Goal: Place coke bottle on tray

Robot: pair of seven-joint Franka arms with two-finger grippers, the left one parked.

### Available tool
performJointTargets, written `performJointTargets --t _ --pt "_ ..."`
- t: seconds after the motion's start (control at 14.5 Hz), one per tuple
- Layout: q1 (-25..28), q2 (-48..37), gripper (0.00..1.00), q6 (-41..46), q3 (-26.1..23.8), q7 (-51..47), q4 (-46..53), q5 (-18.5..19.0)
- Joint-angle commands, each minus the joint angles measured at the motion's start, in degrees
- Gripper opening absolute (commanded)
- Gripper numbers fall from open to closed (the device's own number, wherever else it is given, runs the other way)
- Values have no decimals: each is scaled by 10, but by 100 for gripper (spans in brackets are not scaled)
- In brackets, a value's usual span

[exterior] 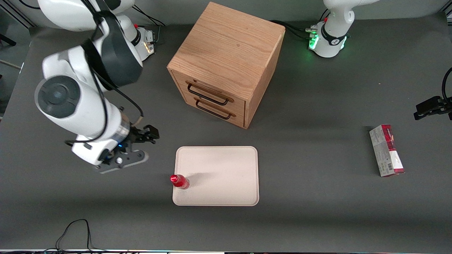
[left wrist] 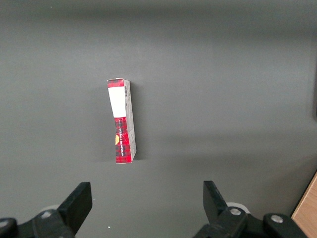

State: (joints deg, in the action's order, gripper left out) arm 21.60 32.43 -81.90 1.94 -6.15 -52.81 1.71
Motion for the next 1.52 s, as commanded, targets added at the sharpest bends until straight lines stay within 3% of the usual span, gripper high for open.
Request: performJointTargets --t 0.0,0.14,0.55,1.03,1.45 --pt "2 -108 100 -12 31 -5 -133 -3" --pt "-15 -162 100 -29 46 -4 -196 -28" --pt "-92 -290 100 -106 45 1 -351 -32" --pt "-194 -322 100 -97 18 40 -374 -26" --pt "-193 -331 100 -72 28 42 -380 -24"
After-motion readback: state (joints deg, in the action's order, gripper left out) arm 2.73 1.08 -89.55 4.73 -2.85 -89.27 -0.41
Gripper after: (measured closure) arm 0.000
